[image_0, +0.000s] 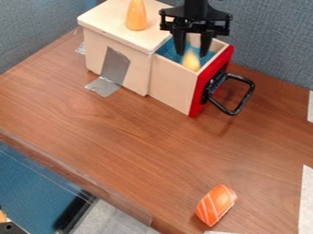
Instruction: Put yellon object in the drawer
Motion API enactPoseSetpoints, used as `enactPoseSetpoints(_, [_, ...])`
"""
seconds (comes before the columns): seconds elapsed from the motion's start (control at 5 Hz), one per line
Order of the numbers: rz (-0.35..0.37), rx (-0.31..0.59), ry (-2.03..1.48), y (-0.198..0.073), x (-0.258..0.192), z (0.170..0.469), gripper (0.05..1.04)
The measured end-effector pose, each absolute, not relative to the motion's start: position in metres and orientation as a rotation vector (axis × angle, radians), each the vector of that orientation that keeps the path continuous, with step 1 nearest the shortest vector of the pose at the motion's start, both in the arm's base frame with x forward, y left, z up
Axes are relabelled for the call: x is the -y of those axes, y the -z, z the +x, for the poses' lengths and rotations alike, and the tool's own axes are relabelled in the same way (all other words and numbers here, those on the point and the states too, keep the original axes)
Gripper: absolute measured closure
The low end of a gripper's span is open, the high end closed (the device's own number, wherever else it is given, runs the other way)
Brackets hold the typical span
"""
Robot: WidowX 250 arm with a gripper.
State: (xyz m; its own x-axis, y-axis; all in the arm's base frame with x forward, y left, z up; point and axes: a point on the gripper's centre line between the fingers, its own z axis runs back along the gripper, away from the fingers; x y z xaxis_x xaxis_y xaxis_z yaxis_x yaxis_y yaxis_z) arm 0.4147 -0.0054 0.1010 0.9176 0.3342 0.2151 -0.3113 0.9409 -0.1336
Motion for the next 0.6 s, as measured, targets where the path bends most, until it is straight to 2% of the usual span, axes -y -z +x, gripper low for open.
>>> enactPoseSetpoints(0.2, [-0.079, 0.252, -0.306, -0.111, 0.013, 0.418, 0.099])
enactPoseSetpoints(0.4, [-0.073, 0.315, -0.282, -0.147, 0.018, 0.419, 0.081])
enactPoseSetpoints(0.6, [-0.083, 0.351, -0.255, -0.171, 0.022, 0.414, 0.085])
